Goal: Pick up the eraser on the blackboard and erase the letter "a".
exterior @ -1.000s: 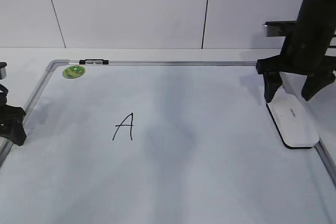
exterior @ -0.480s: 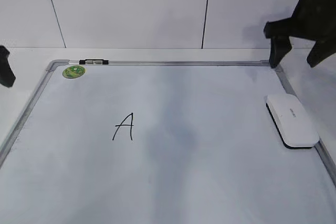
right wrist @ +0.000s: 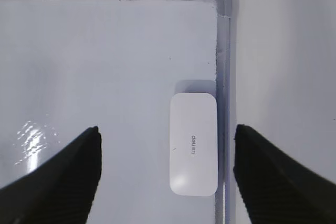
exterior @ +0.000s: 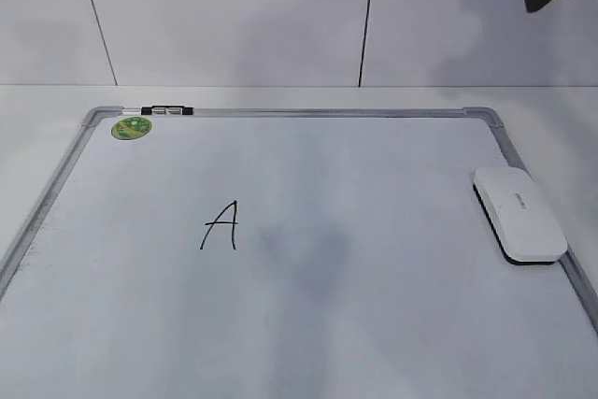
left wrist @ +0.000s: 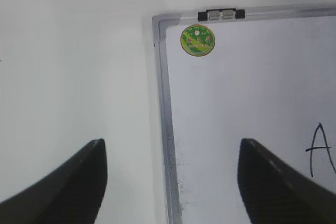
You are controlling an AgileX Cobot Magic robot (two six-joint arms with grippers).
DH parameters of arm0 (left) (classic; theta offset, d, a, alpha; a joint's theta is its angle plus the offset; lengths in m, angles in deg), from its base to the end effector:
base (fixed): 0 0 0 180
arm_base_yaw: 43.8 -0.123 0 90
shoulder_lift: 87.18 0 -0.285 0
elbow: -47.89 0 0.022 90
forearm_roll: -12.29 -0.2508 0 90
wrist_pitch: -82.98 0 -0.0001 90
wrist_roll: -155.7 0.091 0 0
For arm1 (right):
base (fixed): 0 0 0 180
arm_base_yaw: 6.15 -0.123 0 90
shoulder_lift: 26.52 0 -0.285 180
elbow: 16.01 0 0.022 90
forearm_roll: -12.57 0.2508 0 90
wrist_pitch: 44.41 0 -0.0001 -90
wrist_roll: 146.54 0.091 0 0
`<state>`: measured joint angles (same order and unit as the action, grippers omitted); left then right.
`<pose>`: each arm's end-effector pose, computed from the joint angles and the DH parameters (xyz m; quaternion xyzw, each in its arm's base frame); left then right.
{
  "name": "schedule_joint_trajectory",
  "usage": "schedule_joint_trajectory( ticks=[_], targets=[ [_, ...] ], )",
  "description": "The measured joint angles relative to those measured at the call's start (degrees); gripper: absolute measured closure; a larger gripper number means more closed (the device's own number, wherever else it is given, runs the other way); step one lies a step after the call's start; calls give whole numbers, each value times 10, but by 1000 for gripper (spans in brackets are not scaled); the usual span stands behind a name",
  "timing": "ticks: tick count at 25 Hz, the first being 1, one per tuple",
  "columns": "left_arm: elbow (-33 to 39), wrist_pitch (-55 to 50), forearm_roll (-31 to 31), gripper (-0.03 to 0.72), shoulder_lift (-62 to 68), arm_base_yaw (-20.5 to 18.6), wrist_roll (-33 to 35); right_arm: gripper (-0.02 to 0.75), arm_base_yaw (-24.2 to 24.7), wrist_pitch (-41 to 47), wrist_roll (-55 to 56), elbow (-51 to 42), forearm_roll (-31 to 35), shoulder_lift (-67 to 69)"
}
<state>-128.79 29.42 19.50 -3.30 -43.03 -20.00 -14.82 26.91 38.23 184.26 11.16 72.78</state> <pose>0.2764 -0.0129 0.3706 0.0234 0.9400 -0.0498 0.3368 0.3295 0.0481 0.3945 -0.0337 0.9661 0.0177 0.2555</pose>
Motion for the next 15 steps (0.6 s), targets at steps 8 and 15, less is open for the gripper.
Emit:
schedule_joint_trajectory(
  ticks=[8,15],
  targets=[
    [0,-38,-6,107,-116,20,0,144,0,6,-25,0,49,-115],
    [20,-77,-25,107,-212,29,0,145,0,10,-42,-6,53,-233]
  ],
)
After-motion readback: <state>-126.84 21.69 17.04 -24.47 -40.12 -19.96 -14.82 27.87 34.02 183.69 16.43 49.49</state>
